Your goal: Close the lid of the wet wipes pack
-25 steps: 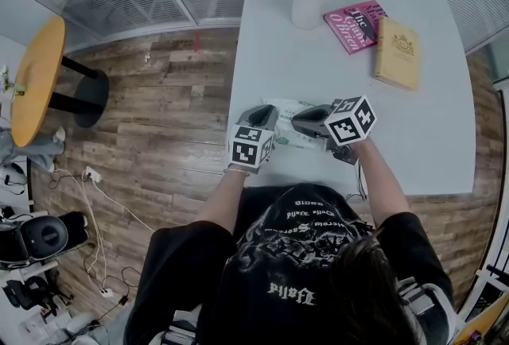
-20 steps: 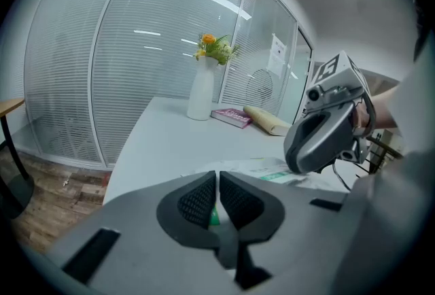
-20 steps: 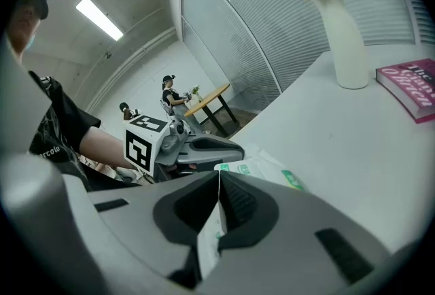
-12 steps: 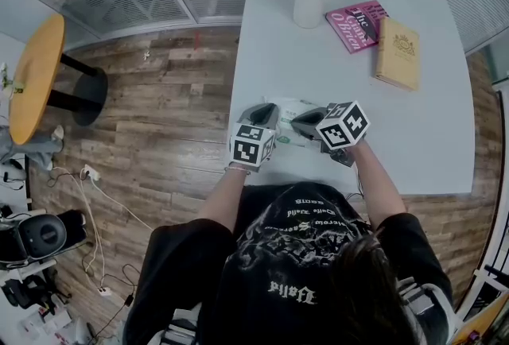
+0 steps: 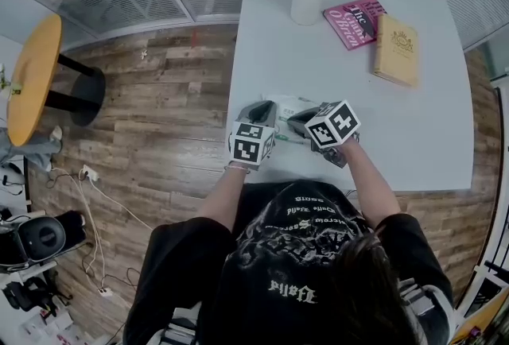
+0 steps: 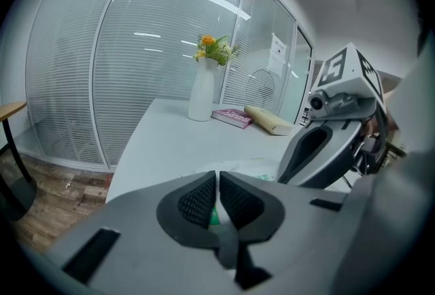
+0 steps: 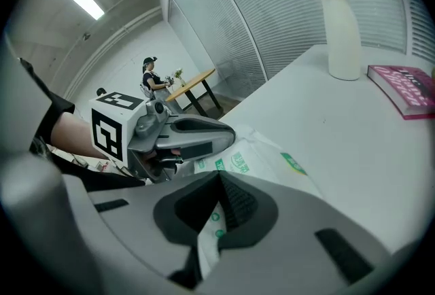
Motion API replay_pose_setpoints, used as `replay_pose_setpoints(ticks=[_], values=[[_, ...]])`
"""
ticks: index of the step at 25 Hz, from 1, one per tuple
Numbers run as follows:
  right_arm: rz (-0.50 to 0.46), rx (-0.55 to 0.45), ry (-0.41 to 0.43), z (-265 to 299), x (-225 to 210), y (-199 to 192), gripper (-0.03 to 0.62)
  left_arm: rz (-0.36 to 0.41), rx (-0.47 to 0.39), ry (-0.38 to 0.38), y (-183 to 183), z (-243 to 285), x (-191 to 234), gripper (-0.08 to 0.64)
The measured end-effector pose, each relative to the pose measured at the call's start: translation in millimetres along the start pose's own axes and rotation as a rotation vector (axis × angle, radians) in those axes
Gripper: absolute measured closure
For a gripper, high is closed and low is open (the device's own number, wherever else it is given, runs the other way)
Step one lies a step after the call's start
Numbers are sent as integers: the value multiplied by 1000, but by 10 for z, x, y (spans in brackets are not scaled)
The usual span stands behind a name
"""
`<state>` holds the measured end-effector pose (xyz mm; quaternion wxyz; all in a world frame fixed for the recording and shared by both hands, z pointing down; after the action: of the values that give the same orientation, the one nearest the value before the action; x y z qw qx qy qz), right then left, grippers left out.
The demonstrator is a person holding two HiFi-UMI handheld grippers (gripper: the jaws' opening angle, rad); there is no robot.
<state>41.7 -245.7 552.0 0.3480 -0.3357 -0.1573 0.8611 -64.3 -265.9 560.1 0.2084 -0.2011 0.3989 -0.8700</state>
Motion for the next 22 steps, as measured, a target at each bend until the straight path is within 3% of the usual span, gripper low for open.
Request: replay_pose_setpoints(ticks=[6,9,13,16,22], values=[[-36,6,-89,57,81,85,594,3,12,19,-25,-111,-19,540],[-4,-75,-118,19,116,21,594,9,-10,5,-44,-259,-74,540],[10,-252,-228,-252,195,-30,594,3,-81,3,6,-518,-96,540],[31,-377,-339,-569,259,-97,594,17,-148,-17,123,-753,-208,540],[31,-572,-634,-1217,553,-383,594,122,-306,-26,437,-1329,-440,540]])
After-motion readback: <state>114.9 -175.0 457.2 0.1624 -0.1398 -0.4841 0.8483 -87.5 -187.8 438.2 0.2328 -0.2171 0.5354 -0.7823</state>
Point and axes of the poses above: the fingertips, and each gripper's own axes: z forward along the fingers, x to its left, y out of its top, the point moved 6 cm from there along -z, backward along the fingers, and after that the axes turned 3 degrees about x, right-handed, at the moved point
